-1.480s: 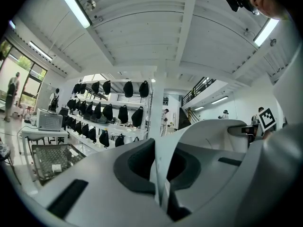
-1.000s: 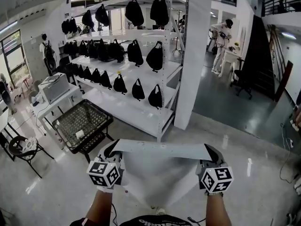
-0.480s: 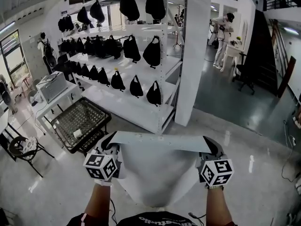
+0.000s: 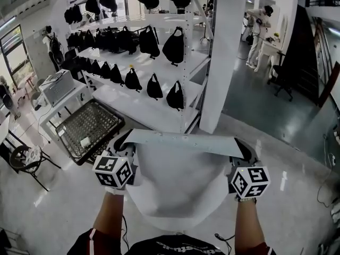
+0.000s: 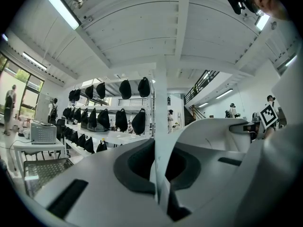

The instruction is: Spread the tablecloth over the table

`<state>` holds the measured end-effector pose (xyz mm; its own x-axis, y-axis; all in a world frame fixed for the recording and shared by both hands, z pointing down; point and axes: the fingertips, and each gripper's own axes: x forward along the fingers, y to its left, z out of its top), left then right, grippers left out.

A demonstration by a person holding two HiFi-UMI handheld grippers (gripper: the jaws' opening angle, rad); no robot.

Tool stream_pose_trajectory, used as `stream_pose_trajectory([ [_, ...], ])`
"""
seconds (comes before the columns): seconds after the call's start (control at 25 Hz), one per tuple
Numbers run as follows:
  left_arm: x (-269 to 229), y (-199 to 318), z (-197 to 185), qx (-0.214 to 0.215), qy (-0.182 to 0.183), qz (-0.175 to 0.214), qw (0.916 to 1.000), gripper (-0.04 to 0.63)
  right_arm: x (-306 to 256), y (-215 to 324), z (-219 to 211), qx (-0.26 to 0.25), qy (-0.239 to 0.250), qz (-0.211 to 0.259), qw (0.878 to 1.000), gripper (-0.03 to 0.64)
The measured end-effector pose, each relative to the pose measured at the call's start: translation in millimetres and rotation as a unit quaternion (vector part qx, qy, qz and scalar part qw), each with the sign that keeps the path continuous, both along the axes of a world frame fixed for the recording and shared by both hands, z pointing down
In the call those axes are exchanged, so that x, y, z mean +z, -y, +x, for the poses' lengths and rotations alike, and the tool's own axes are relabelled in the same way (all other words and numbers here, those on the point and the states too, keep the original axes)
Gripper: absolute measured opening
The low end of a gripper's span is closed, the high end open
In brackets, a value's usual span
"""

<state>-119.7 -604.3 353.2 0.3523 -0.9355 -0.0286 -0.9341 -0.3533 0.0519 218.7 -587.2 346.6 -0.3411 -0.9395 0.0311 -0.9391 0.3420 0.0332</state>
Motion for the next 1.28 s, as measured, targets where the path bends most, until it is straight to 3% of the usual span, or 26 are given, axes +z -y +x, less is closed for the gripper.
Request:
stream_pose_trajectory([
  [0.44, -65.0, 65.9, 13.4, -0.016, 0.005, 0.076, 0.997, 0.018, -61.1, 60.4, 13.9, 0.008, -0.012, 0.073, 0.997, 0.031],
  [0.6, -64.3, 73.4, 21.0, -0.018, 0.019, 0.086, 0.996, 0.017, -61.5, 70.1, 21.9, 0.009, -0.01, 0.076, 0.997, 0.031],
  [1.0, 9.6, 61.5, 24.8, -0.015, 0.022, 0.009, 0.9996, 0.018, -4.4, 70.1, 24.9, 0.002, -0.016, 0.013, 1.0, 0.031],
  [1.28, 36.2, 45.3, 25.3, -0.011, 0.022, -0.025, 0.9994, 0.018, 25.9, 55.3, 25.2, 0.008, -0.012, -0.026, 1.0, 0.031],
])
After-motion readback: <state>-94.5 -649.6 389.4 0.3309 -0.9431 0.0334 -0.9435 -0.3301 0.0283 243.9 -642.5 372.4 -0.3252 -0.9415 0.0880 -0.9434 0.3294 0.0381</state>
